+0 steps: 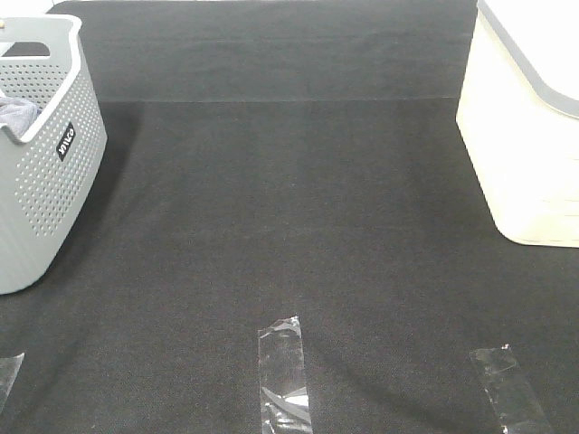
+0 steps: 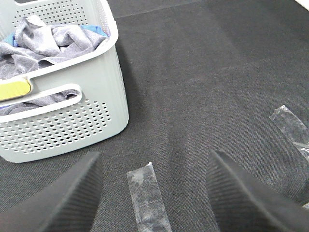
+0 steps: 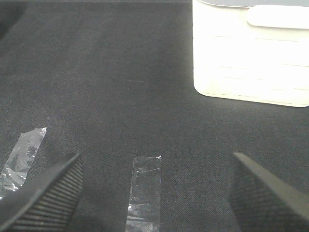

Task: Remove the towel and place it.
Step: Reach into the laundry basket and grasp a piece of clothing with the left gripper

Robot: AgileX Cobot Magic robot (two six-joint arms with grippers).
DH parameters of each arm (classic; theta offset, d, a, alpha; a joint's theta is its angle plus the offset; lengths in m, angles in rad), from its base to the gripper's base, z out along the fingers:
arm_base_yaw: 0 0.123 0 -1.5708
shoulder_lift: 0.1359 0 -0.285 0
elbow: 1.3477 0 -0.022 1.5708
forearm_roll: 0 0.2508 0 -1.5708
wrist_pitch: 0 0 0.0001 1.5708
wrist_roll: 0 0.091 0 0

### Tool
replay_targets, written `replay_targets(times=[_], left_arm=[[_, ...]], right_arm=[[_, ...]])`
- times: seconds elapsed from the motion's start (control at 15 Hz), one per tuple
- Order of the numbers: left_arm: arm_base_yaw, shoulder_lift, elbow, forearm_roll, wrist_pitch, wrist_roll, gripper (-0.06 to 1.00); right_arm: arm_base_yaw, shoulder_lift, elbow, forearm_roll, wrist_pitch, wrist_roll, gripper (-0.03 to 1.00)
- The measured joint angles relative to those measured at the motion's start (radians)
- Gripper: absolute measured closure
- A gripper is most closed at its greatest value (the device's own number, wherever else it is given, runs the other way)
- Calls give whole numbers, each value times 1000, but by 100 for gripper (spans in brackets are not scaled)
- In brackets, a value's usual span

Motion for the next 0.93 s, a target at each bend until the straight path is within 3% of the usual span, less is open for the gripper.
replay_targets(times=[0.93], left_arm=[[0,0,0,0,0,0,34]], right_arm=[[0,0,0,0,0,0,20]])
